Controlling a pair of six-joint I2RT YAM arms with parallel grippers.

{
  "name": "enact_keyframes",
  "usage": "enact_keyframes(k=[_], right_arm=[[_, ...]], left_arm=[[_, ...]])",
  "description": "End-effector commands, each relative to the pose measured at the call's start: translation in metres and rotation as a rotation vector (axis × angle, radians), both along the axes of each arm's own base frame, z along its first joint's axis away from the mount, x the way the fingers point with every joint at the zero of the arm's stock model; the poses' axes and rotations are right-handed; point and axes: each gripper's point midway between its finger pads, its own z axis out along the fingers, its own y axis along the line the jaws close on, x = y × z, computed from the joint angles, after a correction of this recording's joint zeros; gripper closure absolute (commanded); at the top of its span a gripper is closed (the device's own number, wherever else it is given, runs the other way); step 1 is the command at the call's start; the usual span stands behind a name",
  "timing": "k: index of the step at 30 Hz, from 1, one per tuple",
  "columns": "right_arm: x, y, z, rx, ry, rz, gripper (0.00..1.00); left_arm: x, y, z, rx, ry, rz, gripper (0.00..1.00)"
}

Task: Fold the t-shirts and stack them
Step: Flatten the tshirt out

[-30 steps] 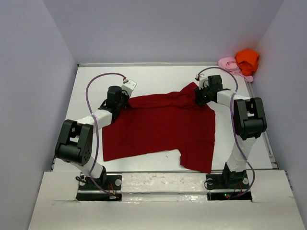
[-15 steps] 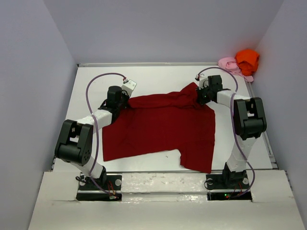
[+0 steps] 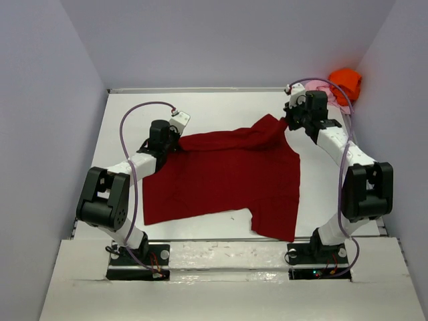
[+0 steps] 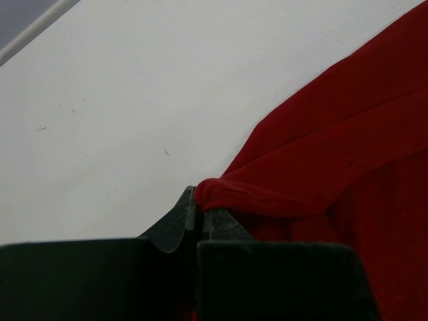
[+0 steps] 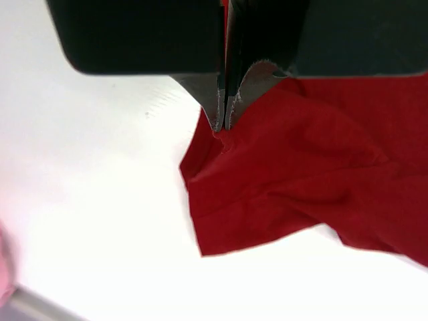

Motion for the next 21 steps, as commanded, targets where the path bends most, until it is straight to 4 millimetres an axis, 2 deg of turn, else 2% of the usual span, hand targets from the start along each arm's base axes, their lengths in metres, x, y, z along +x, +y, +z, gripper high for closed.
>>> enact_keyframes(k=[1,4,7,10,11,12,14,15,17,18,20,21], right_arm=[[0.000,-0.010,0.035,-0.021,-0.098,-0.029,1.00],[-0.003,-0.013,0.040,-0.030,-0.107,-0.037,1.00],[-0.004,-0.023,0.056,-0.029,-0.140,-0.064,1.00],[-0.009,-0.039,0.089,-0.028,-0.213,-0.098,1.00],[-0.010,-0.048,0.100,-0.038,-0.238,-0.115,1.00],[-0.017,-0.050,0.120,-0.043,-0.287,-0.122,1.00],[-0.024,-0.064,0.147,-0.069,-0.349,-0.158,1.00],[-0.034,-0.067,0.168,-0.076,-0.400,-0.174,1.00],[-0.045,-0.075,0.196,-0.085,-0.464,-0.197,1.00],[-0.051,-0.076,0.207,-0.086,-0.488,-0.206,1.00],[-0.071,-0.078,0.242,-0.080,-0.570,-0.224,1.00],[-0.078,-0.079,0.250,-0.075,-0.581,-0.232,1.00]], left_arm=[[0.014,-0.003,0.035,-0.018,-0.102,0.008,1.00],[0.013,-0.003,0.038,-0.016,-0.109,0.009,1.00],[0.013,0.005,0.048,-0.008,-0.141,0.036,1.00],[0.011,0.027,0.078,0.008,-0.230,0.100,1.00],[0.010,0.041,0.090,0.022,-0.259,0.131,1.00],[0.005,0.049,0.114,0.010,-0.321,0.146,1.00],[-0.003,0.068,0.141,0.030,-0.384,0.182,1.00],[-0.014,0.074,0.172,0.024,-0.459,0.198,1.00],[-0.029,0.084,0.201,0.020,-0.523,0.219,1.00],[-0.045,0.090,0.229,0.004,-0.585,0.224,1.00],[-0.063,0.095,0.258,-0.015,-0.648,0.234,1.00],[-0.082,0.098,0.278,-0.032,-0.697,0.241,1.00]])
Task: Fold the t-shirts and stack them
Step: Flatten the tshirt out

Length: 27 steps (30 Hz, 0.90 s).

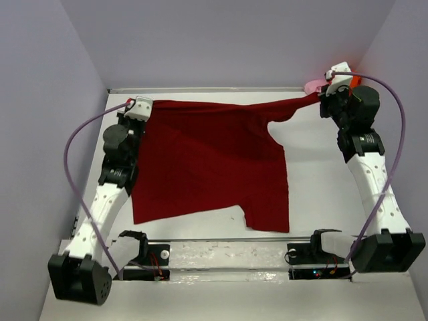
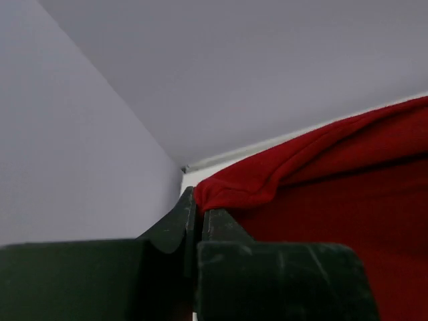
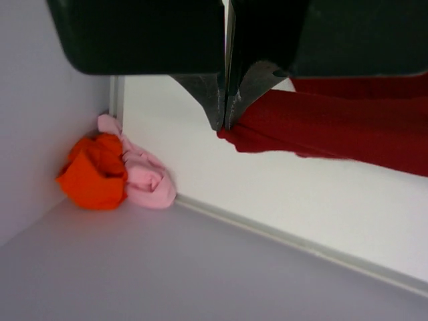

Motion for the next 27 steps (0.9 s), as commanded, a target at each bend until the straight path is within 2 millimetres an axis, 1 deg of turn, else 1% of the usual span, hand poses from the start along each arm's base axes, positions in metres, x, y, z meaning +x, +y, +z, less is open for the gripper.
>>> enact_keyframes(k=[1,2,3,4,5,6,7,8,9,10,11,13,14,15,16,17,18,19,20,21,22,23,24,25,26,27], right_arm=[[-0.029,-0.012,0.077,-0.018,-0.184,-0.061,1.00],[-0.044,-0.011,0.091,-0.007,-0.219,-0.059,1.00],[-0.052,-0.010,0.098,0.005,-0.235,-0.054,1.00],[-0.069,-0.009,0.112,0.013,-0.266,-0.053,1.00],[-0.078,-0.009,0.118,0.018,-0.279,-0.053,1.00],[-0.087,-0.009,0.124,0.024,-0.293,-0.056,1.00],[-0.096,-0.008,0.128,0.032,-0.301,-0.056,1.00],[-0.106,-0.008,0.129,0.033,-0.292,-0.057,1.00],[-0.126,-0.008,0.145,0.036,-0.333,-0.056,1.00],[-0.136,-0.007,0.150,0.046,-0.340,-0.056,1.00],[-0.154,-0.007,0.152,0.049,-0.338,-0.057,1.00],[-0.179,-0.005,0.163,0.064,-0.361,-0.051,1.00],[-0.195,-0.003,0.176,0.076,-0.390,-0.042,1.00],[-0.207,-0.002,0.174,0.084,-0.375,-0.036,1.00],[-0.230,-0.001,0.191,0.090,-0.427,-0.031,1.00],[-0.240,0.000,0.197,0.098,-0.442,-0.026,1.00],[-0.249,0.001,0.199,0.102,-0.442,-0.025,1.00],[-0.255,0.001,0.206,0.107,-0.456,-0.022,1.00],[-0.259,0.003,0.218,0.118,-0.475,-0.017,1.00],[-0.256,0.005,0.224,0.123,-0.478,-0.003,1.00],[-0.233,0.006,0.223,0.137,-0.436,-0.003,1.00],[-0.228,0.007,0.234,0.147,-0.449,0.004,1.00],[-0.213,0.008,0.236,0.156,-0.431,0.008,1.00],[-0.195,0.009,0.237,0.165,-0.416,0.009,1.00],[-0.176,0.009,0.237,0.185,-0.398,0.007,1.00],[-0.134,0.008,0.238,0.187,-0.371,0.002,1.00]], left_arm=[[-0.047,0.020,0.082,-0.012,-0.216,0.058,1.00],[-0.058,0.022,0.092,-0.018,-0.244,0.055,1.00],[-0.077,0.022,0.106,-0.032,-0.281,0.046,1.00],[-0.095,0.024,0.123,-0.045,-0.328,0.042,1.00],[-0.102,0.025,0.127,-0.051,-0.329,0.038,1.00],[-0.108,0.025,0.124,-0.051,-0.311,0.036,1.00],[-0.116,0.025,0.128,-0.056,-0.323,0.029,1.00],[-0.124,0.024,0.133,-0.067,-0.343,0.017,1.00],[-0.141,0.024,0.140,-0.077,-0.371,0.003,1.00],[-0.149,0.022,0.143,-0.089,-0.374,-0.015,1.00],[-0.169,0.018,0.152,-0.120,-0.394,-0.054,1.00],[-0.189,0.014,0.162,-0.138,-0.422,-0.094,1.00],[-0.200,0.013,0.168,-0.150,-0.436,-0.108,1.00],[-0.224,0.013,0.186,-0.177,-0.497,-0.133,1.00],[-0.230,0.010,0.184,-0.176,-0.475,-0.157,1.00],[-0.237,0.008,0.189,-0.180,-0.482,-0.174,1.00],[-0.249,0.007,0.202,-0.199,-0.502,-0.191,1.00],[-0.251,0.006,0.209,-0.201,-0.507,-0.197,1.00],[-0.257,0.007,0.223,-0.209,-0.531,-0.197,1.00],[-0.243,0.006,0.226,-0.237,-0.513,-0.197,1.00],[-0.236,0.004,0.230,-0.238,-0.507,-0.198,1.00],[-0.213,0.001,0.232,-0.242,-0.467,-0.196,1.00],[-0.198,-0.001,0.236,-0.249,-0.465,-0.195,1.00],[-0.183,-0.003,0.237,-0.250,-0.447,-0.189,1.00],[-0.163,-0.003,0.234,-0.256,-0.419,-0.170,1.00],[-0.127,-0.007,0.231,-0.253,-0.386,-0.163,1.00]])
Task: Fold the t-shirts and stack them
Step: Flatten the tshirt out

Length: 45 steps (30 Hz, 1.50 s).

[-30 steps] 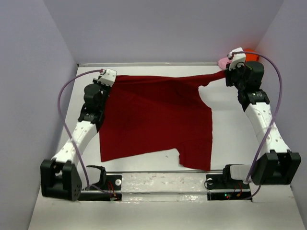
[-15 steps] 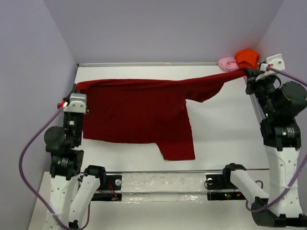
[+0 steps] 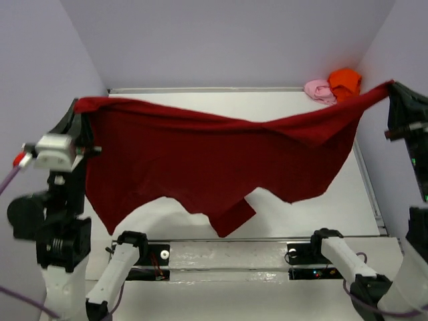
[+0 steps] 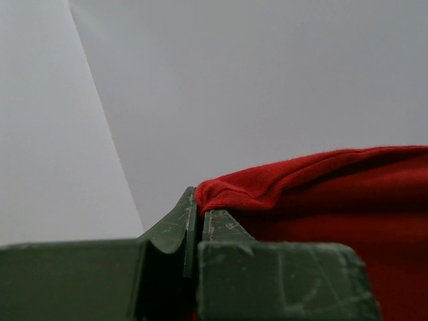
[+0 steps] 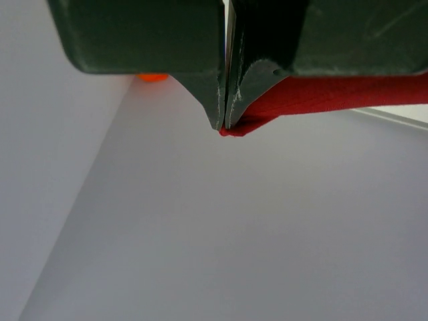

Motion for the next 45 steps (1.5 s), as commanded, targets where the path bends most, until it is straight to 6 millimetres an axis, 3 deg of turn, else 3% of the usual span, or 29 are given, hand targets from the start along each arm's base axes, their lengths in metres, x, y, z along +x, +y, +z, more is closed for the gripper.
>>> enact_keyframes(k=[1,3,4,5,6,8,10,13,15,16,17,18,20,22,23,24,25,26,27,30,31,32,34,35,38,39,42,43,45], right_arm=[[0.152,-0.004,-0.036,0.067,0.250,-0.010,1.00],[0.197,-0.006,-0.039,0.069,0.285,-0.016,1.00],[0.242,-0.007,-0.045,0.071,0.321,-0.023,1.00],[0.266,-0.011,-0.051,0.066,0.338,-0.041,1.00],[0.310,-0.016,-0.064,0.060,0.370,-0.066,1.00],[0.352,-0.024,-0.088,0.036,0.416,-0.112,1.00],[0.402,-0.035,-0.118,0.002,0.446,-0.172,1.00],[0.431,-0.053,-0.141,-0.016,0.458,-0.245,1.00],[0.429,-0.049,-0.141,-0.004,0.455,-0.225,1.00],[0.425,-0.051,-0.137,0.012,0.450,-0.210,1.00],[0.403,-0.048,-0.110,0.021,0.402,-0.195,1.00],[0.399,-0.045,-0.117,0.020,0.421,-0.183,1.00],[0.377,-0.034,-0.102,0.019,0.397,-0.126,1.00],[0.336,-0.027,-0.088,0.017,0.377,-0.090,1.00],[0.298,-0.023,-0.058,0.014,0.306,-0.078,1.00],[0.283,-0.021,-0.057,0.014,0.301,-0.068,1.00],[0.277,-0.018,-0.079,0.011,0.350,-0.055,1.00],[0.262,-0.017,-0.080,0.009,0.347,-0.049,1.00],[0.235,-0.016,-0.085,0.009,0.346,-0.047,1.00],[0.194,-0.012,-0.101,-0.002,0.349,-0.037,1.00],[0.160,-0.011,-0.091,-0.003,0.296,-0.037,1.00],[0.155,-0.011,-0.118,-0.001,0.347,-0.039,1.00],[0.114,-0.010,-0.128,-0.002,0.332,-0.037,1.00],[0.101,-0.009,-0.128,-0.004,0.321,-0.038,1.00],[0.053,-0.009,-0.118,-0.006,0.267,-0.048,1.00],[0.035,-0.009,-0.098,-0.007,0.215,-0.049,1.00],[0.019,-0.006,-0.072,0.008,0.191,-0.035,1.00],[0.004,-0.005,-0.046,0.012,0.130,-0.028,1.00],[0.024,-0.003,-0.034,0.026,0.154,-0.012,1.00]], left_arm=[[0.124,-0.010,-0.030,-0.001,0.198,0.036,1.00],[0.157,-0.008,-0.033,0.006,0.219,0.059,1.00],[0.195,-0.007,-0.050,0.004,0.275,0.069,1.00],[0.212,-0.012,-0.057,0.012,0.297,0.014,1.00],[0.247,0.003,-0.070,0.008,0.338,0.041,1.00],[0.294,0.029,-0.096,-0.006,0.414,0.081,1.00],[0.318,0.043,-0.112,0.005,0.434,0.128,1.00],[0.341,0.068,-0.134,0.014,0.450,0.205,1.00],[0.340,0.073,-0.136,0.013,0.453,0.206,1.00],[0.335,0.078,-0.132,0.016,0.435,0.214,1.00],[0.330,0.076,-0.129,0.028,0.424,0.214,1.00],[0.316,0.075,-0.123,0.033,0.405,0.217,1.00],[0.299,0.072,-0.112,0.039,0.382,0.201,1.00],[0.268,0.063,-0.097,0.043,0.345,0.180,1.00],[0.244,0.057,-0.086,0.051,0.310,0.166,1.00],[0.230,0.053,-0.084,0.053,0.304,0.156,1.00],[0.219,0.050,-0.084,0.054,0.297,0.149,1.00],[0.206,0.044,-0.083,0.064,0.284,0.129,1.00],[0.184,0.039,-0.088,0.068,0.286,0.118,1.00],[0.141,0.021,-0.097,0.084,0.277,0.058,1.00],[0.132,0.018,-0.107,0.090,0.305,0.046,1.00],[0.110,0.011,-0.108,0.110,0.278,0.028,1.00],[0.089,0.003,-0.119,0.128,0.292,0.003,1.00],[0.069,-0.002,-0.114,0.141,0.251,-0.002,1.00],[0.043,-0.015,-0.124,0.151,0.277,-0.054,1.00],[0.026,-0.019,-0.112,0.157,0.238,-0.061,1.00],[0.012,-0.026,-0.087,0.133,0.211,-0.100,1.00],[0.012,-0.028,-0.077,0.124,0.197,-0.109,1.00],[0.028,-0.028,-0.059,0.090,0.194,-0.135,1.00]])
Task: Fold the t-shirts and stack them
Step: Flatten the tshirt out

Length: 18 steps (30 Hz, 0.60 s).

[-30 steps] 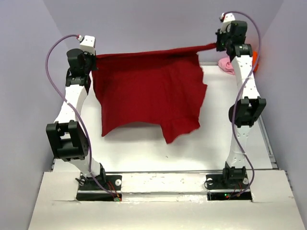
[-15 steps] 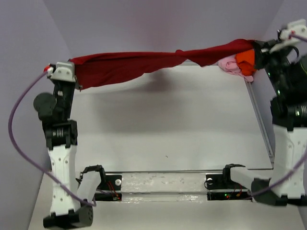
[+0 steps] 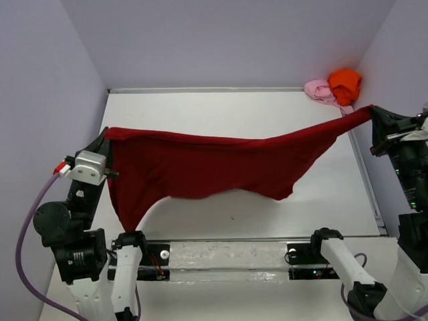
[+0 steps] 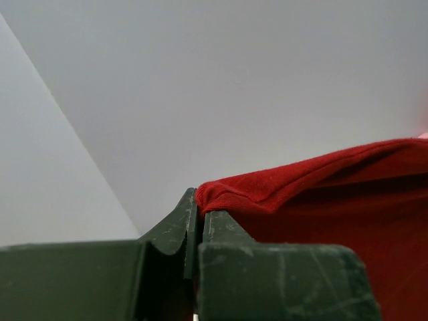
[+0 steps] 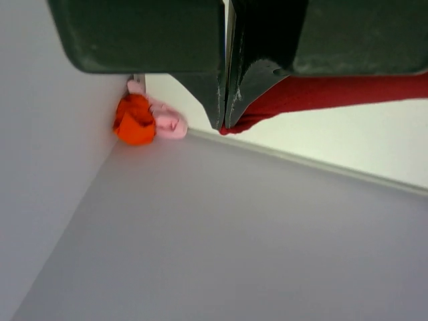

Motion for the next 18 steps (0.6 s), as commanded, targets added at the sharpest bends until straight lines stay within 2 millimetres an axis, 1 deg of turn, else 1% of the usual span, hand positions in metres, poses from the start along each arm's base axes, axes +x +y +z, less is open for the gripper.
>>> enact_keyframes(k=[1,2,3,5,6,7,8,9,10,11,12,13,14,16,17,18], right_arm=[[-0.001,-0.001,0.055,0.023,-0.104,-0.008,1.00],[0.000,-0.004,0.072,0.023,-0.141,-0.024,1.00],[0.025,-0.009,0.080,0.026,-0.127,-0.047,1.00],[0.055,-0.013,0.087,0.020,-0.116,-0.064,1.00],[0.072,-0.015,0.090,0.016,-0.112,-0.069,1.00],[0.088,-0.016,0.091,0.012,-0.105,-0.073,1.00],[0.126,-0.019,0.082,0.012,-0.062,-0.081,1.00],[0.146,-0.020,0.080,0.009,-0.058,-0.085,1.00],[0.166,-0.021,0.072,0.004,-0.034,-0.087,1.00],[0.187,-0.022,0.062,0.002,-0.007,-0.087,1.00],[0.229,-0.024,0.037,-0.007,0.054,-0.091,1.00],[0.250,-0.026,0.022,-0.011,0.084,-0.095,1.00],[0.290,-0.028,-0.012,-0.019,0.142,-0.100,1.00],[0.326,-0.031,-0.050,-0.022,0.205,-0.105,1.00],[0.344,-0.031,-0.066,-0.033,0.219,-0.101,1.00],[0.376,-0.032,-0.111,-0.034,0.298,-0.098,1.00]], left_arm=[[0.017,-0.003,0.041,-0.060,-0.034,-0.047,1.00],[0.028,-0.002,0.044,-0.085,-0.023,-0.052,1.00],[0.050,0.002,0.051,-0.096,-0.011,-0.050,1.00],[0.074,0.008,0.056,-0.106,0.003,-0.035,1.00],[0.101,0.016,0.058,-0.123,0.018,-0.008,1.00],[0.113,0.020,0.062,-0.123,0.005,0.004,1.00],[0.128,0.025,0.059,-0.135,0.017,0.020,1.00],[0.156,0.031,0.049,-0.140,0.043,0.031,1.00],[0.170,0.033,0.041,-0.139,0.059,0.034,1.00],[0.186,0.036,0.030,-0.143,0.081,0.038,1.00],[0.218,0.042,0.000,-0.155,0.158,0.049,1.00],[0.232,0.045,-0.009,-0.151,0.161,0.054,1.00],[0.259,0.051,-0.040,-0.147,0.205,0.069,1.00],[0.285,0.055,-0.072,-0.130,0.253,0.076,1.00],[0.299,0.058,-0.090,-0.122,0.282,0.085,1.00],[0.323,0.061,-0.124,-0.119,0.349,0.084,1.00]])
